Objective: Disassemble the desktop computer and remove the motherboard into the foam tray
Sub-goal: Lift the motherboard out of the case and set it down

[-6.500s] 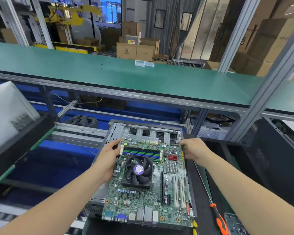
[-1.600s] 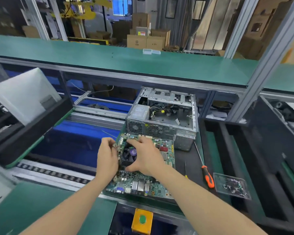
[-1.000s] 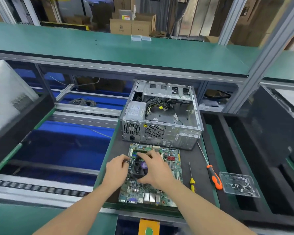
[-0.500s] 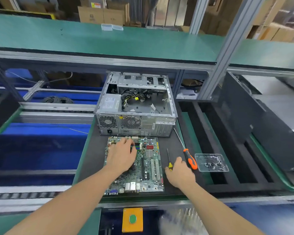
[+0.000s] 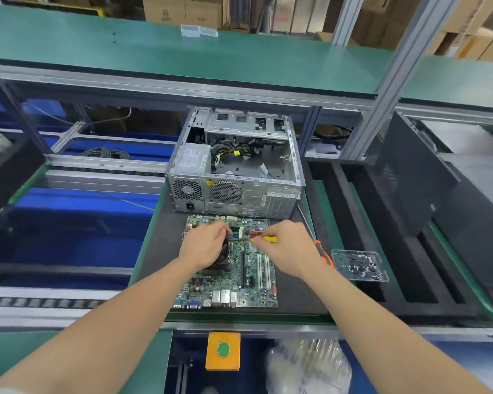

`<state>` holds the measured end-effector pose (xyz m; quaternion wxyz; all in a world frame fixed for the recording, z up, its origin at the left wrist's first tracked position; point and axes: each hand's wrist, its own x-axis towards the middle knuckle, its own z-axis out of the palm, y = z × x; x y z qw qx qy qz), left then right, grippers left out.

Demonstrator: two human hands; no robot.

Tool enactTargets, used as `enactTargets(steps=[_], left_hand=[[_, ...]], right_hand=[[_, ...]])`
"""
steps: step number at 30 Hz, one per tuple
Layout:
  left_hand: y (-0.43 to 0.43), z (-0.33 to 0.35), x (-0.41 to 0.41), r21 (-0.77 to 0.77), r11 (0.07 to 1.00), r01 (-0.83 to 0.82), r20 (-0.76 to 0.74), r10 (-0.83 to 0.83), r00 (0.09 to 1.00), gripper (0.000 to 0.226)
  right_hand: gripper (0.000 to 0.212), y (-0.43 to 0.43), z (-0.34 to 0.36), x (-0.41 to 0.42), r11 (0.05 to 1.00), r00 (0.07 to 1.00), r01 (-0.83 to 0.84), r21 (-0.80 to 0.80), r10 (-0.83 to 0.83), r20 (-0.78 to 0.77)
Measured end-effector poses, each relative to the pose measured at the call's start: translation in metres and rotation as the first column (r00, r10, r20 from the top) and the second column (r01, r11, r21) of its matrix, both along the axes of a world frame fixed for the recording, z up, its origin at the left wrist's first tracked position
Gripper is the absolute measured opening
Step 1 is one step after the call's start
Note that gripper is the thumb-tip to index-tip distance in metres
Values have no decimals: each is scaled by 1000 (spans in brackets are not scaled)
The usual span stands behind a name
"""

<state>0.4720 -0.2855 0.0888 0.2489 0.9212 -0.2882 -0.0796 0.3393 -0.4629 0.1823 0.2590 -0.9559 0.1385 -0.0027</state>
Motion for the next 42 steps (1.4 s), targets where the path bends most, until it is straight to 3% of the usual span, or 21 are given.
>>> enactTargets(steps=[7, 12, 22, 25, 27, 29, 32, 35, 40, 42], left_hand=[[0, 0, 4, 107, 988, 113, 61, -120, 991, 32], [0, -3, 4, 90, 991, 103, 56, -108, 993, 31], [1, -2, 4, 88, 994, 72, 12, -74, 997, 31], [1, -1, 4, 94, 994, 58, 13, -59, 998, 31], [0, -1, 4, 96, 993, 62, 16, -64, 998, 31], [0, 0, 3, 98, 993, 68, 17, -70, 997, 32], [0, -1, 3, 100, 993, 63, 24, -66, 998, 32], [0, -2, 4, 102, 993, 53, 35, -57, 998, 32], [0, 0, 2, 108, 993, 41, 26, -44, 999, 31], [0, 1, 3, 114, 992, 50, 6, -51, 999, 28]], right_hand=[[23, 14, 17, 27, 996, 995, -43, -72, 36, -96], [26, 10, 23, 34, 987, 994, -29, -158, 12, -109], [39, 12, 19, 42, 988, 986, -35, -153, 10, -163], [35, 13, 19, 45, 984, 986, -41, -173, 12, -167], [21, 13, 21, 48, 979, 983, -57, -196, 20, -184], [7, 13, 24, 51, 976, 978, -85, -198, 43, -206], [4, 16, 28, 57, 968, 970, -118, -223, 64, -235], [5, 20, 36, 65, 939, 961, -186, -289, 113, -251], [26, 36, 54, 85, 831, 891, -434, -349, 336, -307], [11, 39, 56, 93, 808, 878, -455, -376, 336, -342]])
